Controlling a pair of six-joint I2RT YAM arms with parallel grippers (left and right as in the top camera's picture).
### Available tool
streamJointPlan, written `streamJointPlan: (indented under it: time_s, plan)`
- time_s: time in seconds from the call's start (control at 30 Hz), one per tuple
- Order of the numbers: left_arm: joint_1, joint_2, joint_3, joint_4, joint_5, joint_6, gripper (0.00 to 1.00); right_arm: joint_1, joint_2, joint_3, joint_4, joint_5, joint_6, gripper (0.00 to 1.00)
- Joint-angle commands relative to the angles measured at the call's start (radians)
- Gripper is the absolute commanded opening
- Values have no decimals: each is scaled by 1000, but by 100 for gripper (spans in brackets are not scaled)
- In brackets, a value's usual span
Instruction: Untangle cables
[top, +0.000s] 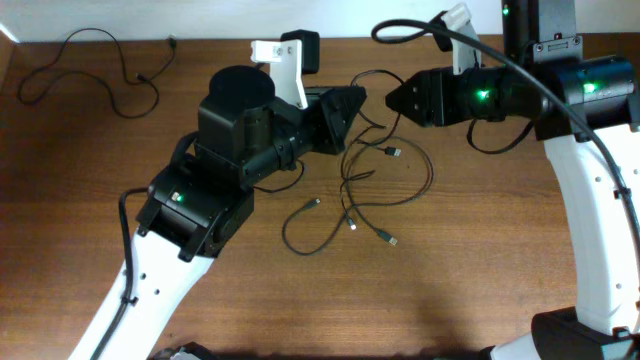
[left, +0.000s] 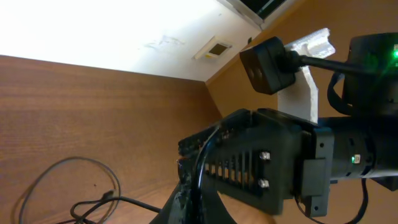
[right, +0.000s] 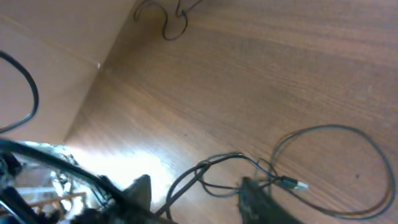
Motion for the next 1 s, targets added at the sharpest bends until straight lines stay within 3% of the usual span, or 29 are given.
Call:
streamJointPlan:
  time_s: [0.0,0.1,0.27,0.43,0.57,0.83,0.97]
  plan:
    - [-1,-3,6,10,25,-10,3,-4,5,-7,2,-11,-9,28]
    - [-1,-3,6,9,25,-10,4,-4,5,-7,2,-11,-9,4]
    - [-1,-3,6,-3,23,37,20,-4,5,-7,3,-12,24,4]
    - [-1,9,6,-39,-5,94,29,-5,5,-7,45,-49,109,4]
    - [-1,38,6,-121,-143,130,56,-5,5,-7,65,-99,110,4]
    - [21,106,6,-183,-359,273,93,-16,5,-7,52,-83,109,4]
    - [78,106,6,-188,-316,273,94,-61,5,-7,0,-26,66,4]
